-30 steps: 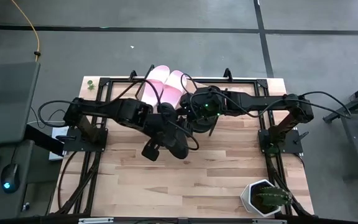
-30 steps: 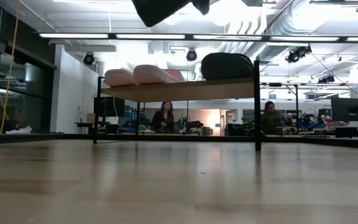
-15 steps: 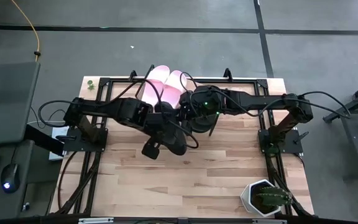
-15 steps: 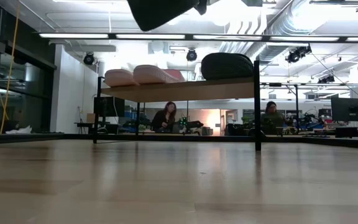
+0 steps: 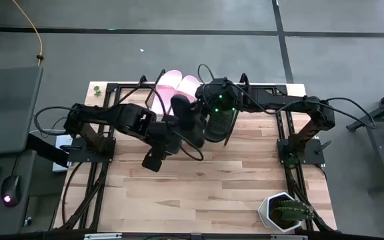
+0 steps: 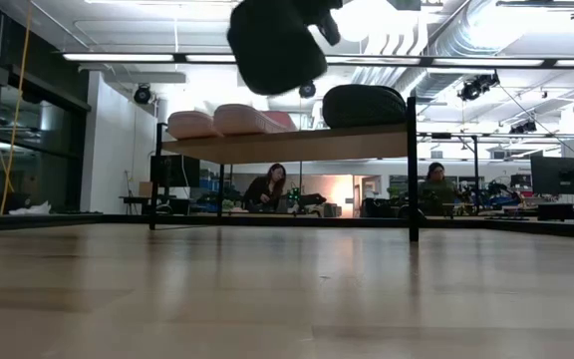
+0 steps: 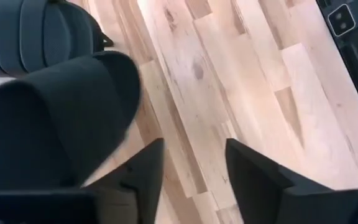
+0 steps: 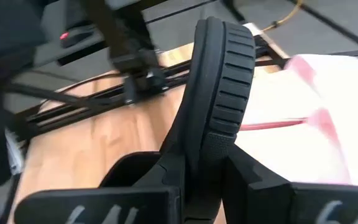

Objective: Pick and place slides into the shelf
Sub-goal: Put the black slide on the shelf

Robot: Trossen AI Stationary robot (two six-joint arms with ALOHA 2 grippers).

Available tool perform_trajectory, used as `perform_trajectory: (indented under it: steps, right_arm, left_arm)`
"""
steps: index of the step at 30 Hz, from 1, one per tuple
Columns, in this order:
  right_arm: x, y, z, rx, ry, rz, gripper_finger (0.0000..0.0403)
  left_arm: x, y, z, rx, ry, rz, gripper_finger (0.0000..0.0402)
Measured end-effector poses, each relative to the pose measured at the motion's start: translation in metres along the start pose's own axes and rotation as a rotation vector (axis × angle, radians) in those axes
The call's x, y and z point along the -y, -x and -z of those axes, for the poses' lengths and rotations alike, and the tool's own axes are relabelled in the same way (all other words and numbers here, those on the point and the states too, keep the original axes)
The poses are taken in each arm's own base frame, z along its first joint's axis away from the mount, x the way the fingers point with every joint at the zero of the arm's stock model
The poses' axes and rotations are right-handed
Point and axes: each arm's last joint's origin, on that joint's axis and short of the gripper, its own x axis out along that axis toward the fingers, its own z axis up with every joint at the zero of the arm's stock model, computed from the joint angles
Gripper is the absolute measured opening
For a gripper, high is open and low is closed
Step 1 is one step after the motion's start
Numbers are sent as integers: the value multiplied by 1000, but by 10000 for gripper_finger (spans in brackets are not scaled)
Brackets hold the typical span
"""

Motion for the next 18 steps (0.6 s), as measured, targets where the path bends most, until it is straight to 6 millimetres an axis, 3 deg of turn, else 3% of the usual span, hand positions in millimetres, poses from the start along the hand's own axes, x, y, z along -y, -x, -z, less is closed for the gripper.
perform_trajectory:
  steps: [7,18]
  right_arm:
    - [20,1,-9,62,-32,40,34]
    - [40,7,-19,131,-64,81,34]
  left_arm:
    - [27,23,5,71,-68,10,198]
    - [64,64,28,134,-99,-14,176]
